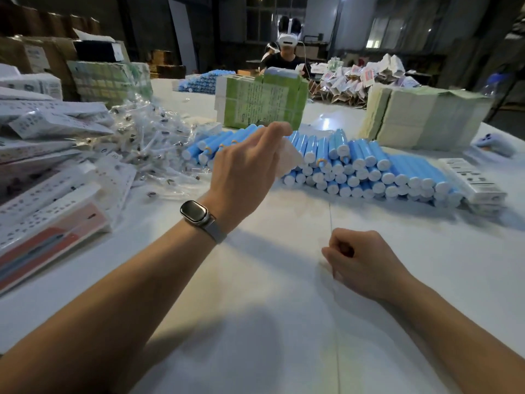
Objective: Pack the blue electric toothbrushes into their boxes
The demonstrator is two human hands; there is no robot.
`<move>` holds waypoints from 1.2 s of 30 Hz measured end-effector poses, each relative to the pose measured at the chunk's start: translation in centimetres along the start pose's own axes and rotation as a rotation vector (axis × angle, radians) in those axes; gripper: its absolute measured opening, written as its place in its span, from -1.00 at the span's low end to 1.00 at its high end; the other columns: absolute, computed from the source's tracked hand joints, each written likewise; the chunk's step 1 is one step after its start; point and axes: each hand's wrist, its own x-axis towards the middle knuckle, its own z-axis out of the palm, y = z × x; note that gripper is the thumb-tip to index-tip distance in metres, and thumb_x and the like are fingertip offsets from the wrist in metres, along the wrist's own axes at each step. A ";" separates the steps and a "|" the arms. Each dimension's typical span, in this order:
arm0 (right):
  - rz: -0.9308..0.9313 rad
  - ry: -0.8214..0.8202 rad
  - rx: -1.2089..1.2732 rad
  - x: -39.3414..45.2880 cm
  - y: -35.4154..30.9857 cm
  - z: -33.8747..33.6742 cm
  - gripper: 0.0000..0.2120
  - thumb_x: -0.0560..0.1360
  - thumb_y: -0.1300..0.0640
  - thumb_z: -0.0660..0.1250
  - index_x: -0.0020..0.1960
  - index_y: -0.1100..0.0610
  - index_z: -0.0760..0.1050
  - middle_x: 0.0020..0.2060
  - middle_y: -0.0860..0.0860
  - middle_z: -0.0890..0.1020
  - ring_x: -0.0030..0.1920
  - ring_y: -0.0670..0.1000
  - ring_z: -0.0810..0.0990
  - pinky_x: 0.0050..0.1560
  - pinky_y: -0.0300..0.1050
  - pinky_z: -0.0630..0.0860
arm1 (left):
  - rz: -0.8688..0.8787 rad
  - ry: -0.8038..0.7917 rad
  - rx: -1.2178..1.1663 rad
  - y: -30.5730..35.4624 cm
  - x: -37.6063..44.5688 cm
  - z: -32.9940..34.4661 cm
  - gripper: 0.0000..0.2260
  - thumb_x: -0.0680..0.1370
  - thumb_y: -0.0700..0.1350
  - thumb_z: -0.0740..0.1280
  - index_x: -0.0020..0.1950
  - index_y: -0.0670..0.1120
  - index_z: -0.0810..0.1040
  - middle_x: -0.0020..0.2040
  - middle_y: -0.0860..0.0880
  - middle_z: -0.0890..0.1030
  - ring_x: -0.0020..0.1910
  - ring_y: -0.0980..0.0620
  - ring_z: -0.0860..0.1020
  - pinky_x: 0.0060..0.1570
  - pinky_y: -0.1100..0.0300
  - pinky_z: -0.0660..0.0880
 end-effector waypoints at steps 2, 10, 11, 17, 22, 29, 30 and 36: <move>0.016 0.013 0.013 0.1 0.0 0.1 -0.70 0.51 0.08 0.36 -0.36 0.06 0.38 -0.48 -0.04 0.50 -0.41 0.04 0.43 -0.28 0.05 0.50 | -0.039 -0.076 -0.018 0.7 0.2 0.6 -0.84 0.66 -0.18 0.23 0.14 0.06 0.35 -0.13 -0.10 0.68 -0.25 -0.24 0.61 -0.36 -0.06 0.48; 0.034 0.124 0.508 2.2 -2.0 -1.0 -0.57 0.37 -0.33 0.40 0.12 -0.22 0.33 -0.11 -0.12 0.56 -0.14 -0.18 0.53 -0.14 -0.30 0.50 | -0.387 0.063 -0.600 5.9 3.4 1.4 -0.90 0.66 -0.18 0.21 0.02 0.03 0.41 -0.24 0.03 0.54 -0.32 0.15 0.56 -0.42 0.26 0.51; 0.034 0.096 0.577 2.5 -2.3 -1.2 -0.50 0.34 -0.35 0.39 0.18 -0.29 0.28 0.00 -0.13 0.56 -0.01 -0.18 0.56 -0.04 -0.26 0.55 | -0.511 0.047 -0.698 6.2 3.5 1.5 -0.87 0.66 -0.18 0.20 0.00 0.06 0.40 -0.22 0.05 0.54 -0.32 0.21 0.55 -0.39 0.32 0.51; -0.081 0.075 0.958 2.2 -3.3 -0.7 -0.77 0.59 0.00 0.20 0.20 0.02 0.44 -0.04 0.01 0.68 -0.02 0.06 0.69 -0.11 -0.17 0.62 | -0.993 -0.131 -1.188 6.4 0.7 2.4 -0.88 0.68 0.00 0.22 0.07 -0.04 0.45 -0.25 0.03 0.62 -0.29 0.06 0.62 -0.31 0.11 0.58; -0.008 0.144 1.214 1.8 -2.9 -0.4 -0.76 0.61 0.08 0.18 0.22 0.09 0.50 0.02 0.14 0.68 -0.01 0.15 0.70 -0.11 -0.06 0.64 | -0.960 -0.388 -1.405 7.3 -2.9 3.6 -0.57 0.48 -0.05 0.44 0.31 -0.07 0.45 0.08 -0.12 0.69 0.03 -0.12 0.69 -0.05 0.04 0.63; -0.105 0.296 0.904 2.0 -1.5 -1.3 -0.80 0.57 0.16 0.24 -0.11 0.31 0.41 -0.22 0.04 0.64 -0.34 -0.14 0.59 -0.36 -0.35 0.47 | -0.753 -0.309 -1.343 7.4 -3.8 3.7 -0.58 0.51 -0.20 0.41 0.20 0.19 0.35 0.08 -0.04 0.66 0.01 -0.13 0.69 -0.09 0.00 0.65; -0.105 0.321 0.862 2.1 -1.4 -1.5 -0.79 0.56 0.16 0.25 -0.15 0.29 0.40 -0.29 -0.05 0.62 -0.38 -0.18 0.54 -0.38 -0.37 0.43 | -0.708 -0.296 -1.294 7.3 -3.7 3.6 -0.56 0.51 -0.20 0.41 0.21 0.20 0.33 0.09 -0.03 0.66 0.02 -0.13 0.69 -0.08 0.01 0.65; 0.162 0.534 0.512 6.5 0.4 -4.2 -0.83 0.51 0.07 0.35 -0.24 0.06 0.46 -0.45 -0.11 0.47 -0.43 -0.15 0.39 -0.32 -0.13 0.39 | -0.626 -0.310 -1.147 5.9 -3.6 3.2 -0.41 0.46 -0.31 0.49 0.23 0.23 0.30 -0.02 0.11 0.65 -0.06 0.07 0.67 -0.15 0.28 0.59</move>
